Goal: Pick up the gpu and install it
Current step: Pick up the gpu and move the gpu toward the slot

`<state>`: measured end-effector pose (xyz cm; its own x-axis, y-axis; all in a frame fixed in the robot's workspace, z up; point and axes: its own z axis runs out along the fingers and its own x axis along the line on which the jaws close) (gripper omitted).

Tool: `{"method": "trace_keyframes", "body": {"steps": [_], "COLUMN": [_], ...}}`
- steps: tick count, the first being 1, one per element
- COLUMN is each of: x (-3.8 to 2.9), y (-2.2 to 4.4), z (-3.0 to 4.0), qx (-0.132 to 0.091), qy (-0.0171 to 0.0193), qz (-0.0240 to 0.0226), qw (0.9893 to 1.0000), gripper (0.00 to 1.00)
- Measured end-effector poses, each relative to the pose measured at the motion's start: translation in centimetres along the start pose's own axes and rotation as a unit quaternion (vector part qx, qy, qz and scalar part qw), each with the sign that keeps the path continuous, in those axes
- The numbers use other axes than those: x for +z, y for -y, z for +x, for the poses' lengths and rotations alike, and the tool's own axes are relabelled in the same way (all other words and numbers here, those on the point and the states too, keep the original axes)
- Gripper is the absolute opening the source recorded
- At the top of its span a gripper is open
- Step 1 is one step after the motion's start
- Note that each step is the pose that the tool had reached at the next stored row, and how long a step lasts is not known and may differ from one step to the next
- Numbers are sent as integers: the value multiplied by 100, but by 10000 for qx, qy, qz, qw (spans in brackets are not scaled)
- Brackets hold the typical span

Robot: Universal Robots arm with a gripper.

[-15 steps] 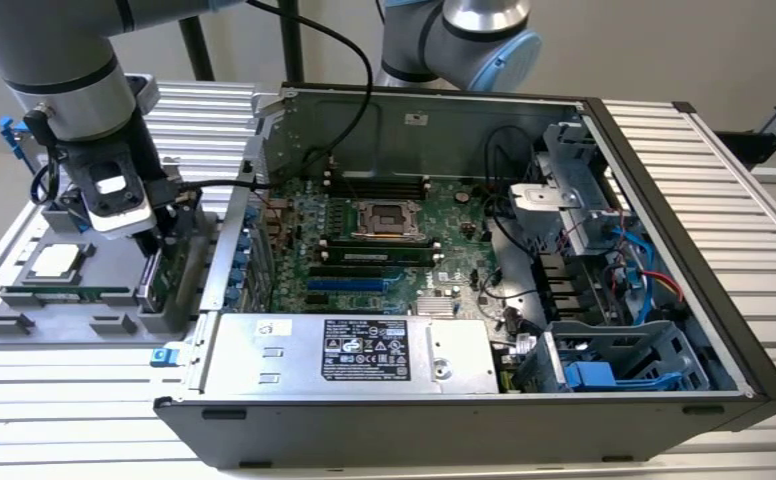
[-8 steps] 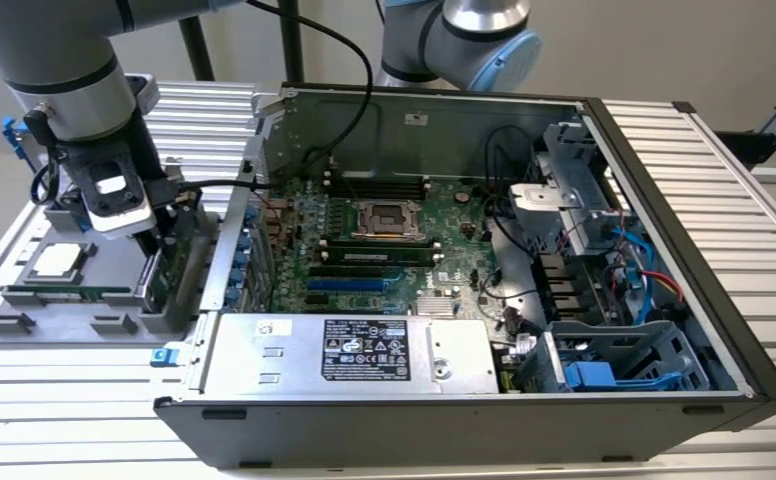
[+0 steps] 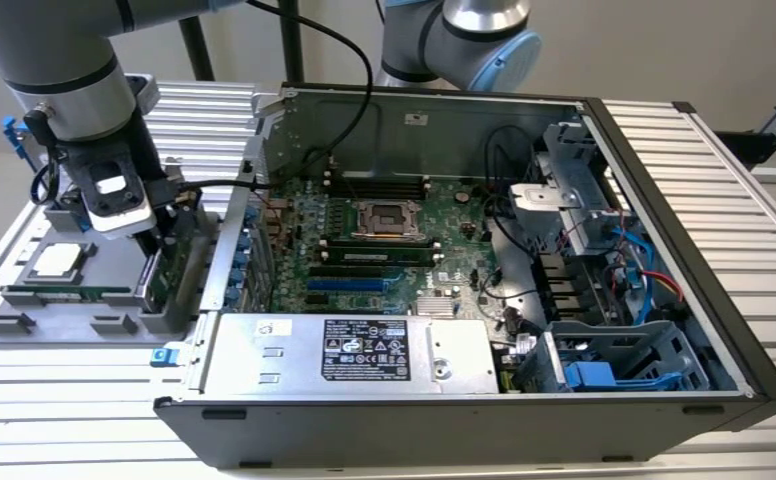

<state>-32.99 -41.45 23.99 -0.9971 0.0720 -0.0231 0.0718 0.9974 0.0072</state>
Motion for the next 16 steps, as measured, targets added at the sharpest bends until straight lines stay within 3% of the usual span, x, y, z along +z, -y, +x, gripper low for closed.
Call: {"method": "trace_keyframes", "body": {"steps": [16], "x": [3], "y": [0], "z": [0], "qx": [0], "qy": [0], "qz": [0], "qw": [10000], "gripper": [0]}}
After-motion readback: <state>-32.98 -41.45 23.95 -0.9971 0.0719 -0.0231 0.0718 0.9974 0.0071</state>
